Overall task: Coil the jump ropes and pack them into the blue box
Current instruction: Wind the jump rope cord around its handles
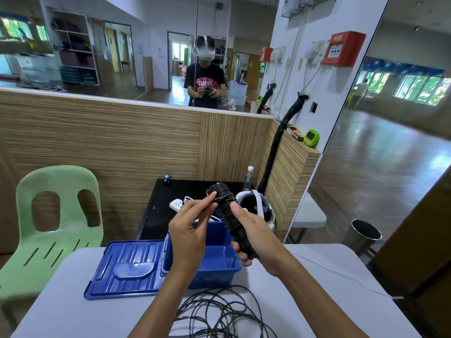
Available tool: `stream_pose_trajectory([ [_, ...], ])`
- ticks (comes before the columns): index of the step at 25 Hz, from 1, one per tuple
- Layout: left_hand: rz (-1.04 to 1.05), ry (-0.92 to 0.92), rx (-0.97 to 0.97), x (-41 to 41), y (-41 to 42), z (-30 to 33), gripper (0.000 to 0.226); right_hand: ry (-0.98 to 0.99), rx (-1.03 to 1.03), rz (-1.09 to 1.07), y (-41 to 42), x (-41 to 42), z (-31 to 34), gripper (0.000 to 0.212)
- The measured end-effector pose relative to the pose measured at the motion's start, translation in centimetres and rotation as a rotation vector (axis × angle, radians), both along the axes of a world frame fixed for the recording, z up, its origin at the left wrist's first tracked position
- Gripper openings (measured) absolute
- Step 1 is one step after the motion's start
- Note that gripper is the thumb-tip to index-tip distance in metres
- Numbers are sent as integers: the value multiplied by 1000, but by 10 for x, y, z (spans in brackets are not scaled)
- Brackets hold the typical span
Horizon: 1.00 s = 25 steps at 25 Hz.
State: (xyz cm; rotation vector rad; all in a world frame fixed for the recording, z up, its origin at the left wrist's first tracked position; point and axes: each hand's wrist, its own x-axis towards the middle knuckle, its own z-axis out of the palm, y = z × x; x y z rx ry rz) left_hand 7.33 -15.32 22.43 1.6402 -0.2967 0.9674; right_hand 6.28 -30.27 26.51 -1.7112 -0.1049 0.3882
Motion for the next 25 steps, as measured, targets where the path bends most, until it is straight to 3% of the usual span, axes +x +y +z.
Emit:
stream_pose_trajectory([
  [2, 52, -27, 11, 4, -1, 4, 32, 63, 52, 10, 1, 0, 1, 69],
  [5, -56, 24, -87, 7, 1, 7, 30, 121, 68, 19, -1, 0, 1, 77],
  [14, -155, 93, -225, 9, 12, 11, 11, 233, 140, 45, 2, -4, -2, 68],
  [20, 24, -75, 14, 16, 12, 12, 6, 295, 211, 60, 7, -5, 3, 69],
  [25, 26, -81, 165, 11, 8, 2, 21, 282, 196, 41, 5, -5, 3, 69],
])
